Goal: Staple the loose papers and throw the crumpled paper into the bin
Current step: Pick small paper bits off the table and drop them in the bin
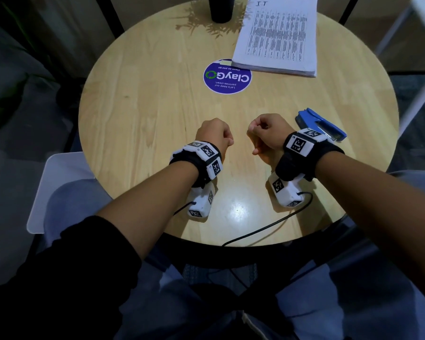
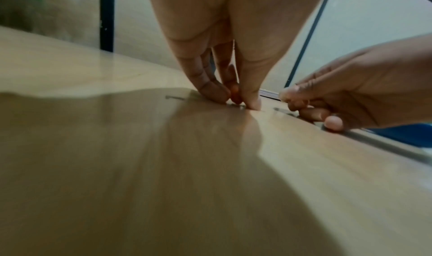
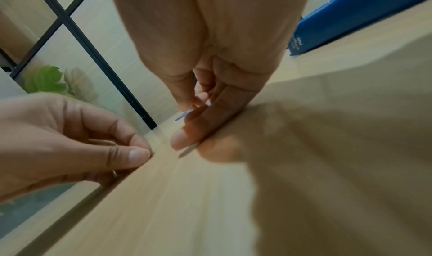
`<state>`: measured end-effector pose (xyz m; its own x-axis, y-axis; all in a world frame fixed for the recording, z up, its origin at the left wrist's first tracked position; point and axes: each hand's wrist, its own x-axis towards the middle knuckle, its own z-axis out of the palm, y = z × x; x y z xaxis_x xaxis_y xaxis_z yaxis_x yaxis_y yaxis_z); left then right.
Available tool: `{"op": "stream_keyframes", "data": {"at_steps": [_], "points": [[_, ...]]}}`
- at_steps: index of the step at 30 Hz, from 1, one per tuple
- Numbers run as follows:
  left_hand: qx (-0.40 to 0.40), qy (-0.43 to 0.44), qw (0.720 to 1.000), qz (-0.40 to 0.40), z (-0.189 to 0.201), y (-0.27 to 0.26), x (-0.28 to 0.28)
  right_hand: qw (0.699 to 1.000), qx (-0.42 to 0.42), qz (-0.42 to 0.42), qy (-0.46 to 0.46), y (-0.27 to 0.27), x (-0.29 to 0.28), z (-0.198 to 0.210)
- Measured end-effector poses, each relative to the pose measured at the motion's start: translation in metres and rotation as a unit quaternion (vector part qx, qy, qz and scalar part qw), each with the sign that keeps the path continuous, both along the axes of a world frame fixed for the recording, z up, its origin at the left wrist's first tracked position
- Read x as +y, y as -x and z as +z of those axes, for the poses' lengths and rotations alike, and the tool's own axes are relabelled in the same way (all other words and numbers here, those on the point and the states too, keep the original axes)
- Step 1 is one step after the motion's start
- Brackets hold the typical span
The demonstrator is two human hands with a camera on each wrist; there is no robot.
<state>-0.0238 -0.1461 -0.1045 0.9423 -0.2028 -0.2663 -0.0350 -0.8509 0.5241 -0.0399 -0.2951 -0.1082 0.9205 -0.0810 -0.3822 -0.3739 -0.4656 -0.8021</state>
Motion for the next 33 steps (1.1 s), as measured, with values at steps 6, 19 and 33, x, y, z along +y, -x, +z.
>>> {"op": "stream_keyframes", "data": {"at_steps": [6, 19, 33], "points": [[0.04, -0.087, 0.994, -0.043, 0.006, -0.003, -0.013, 1.0, -0.005, 0.005, 0.015, 0.0, 0.0, 0.0], [0.058, -0.03, 0.996, -0.061, 0.012, -0.017, 0.005, 1.0, 0.007, 0.002, 0.012, 0.0, 0.0, -0.001], [-0.024, 0.118, 0.992, 0.044, 0.054, -0.042, 0.128, 0.985, -0.04, 0.165, 0.029, -0.028, 0.112, 0.026]]}}
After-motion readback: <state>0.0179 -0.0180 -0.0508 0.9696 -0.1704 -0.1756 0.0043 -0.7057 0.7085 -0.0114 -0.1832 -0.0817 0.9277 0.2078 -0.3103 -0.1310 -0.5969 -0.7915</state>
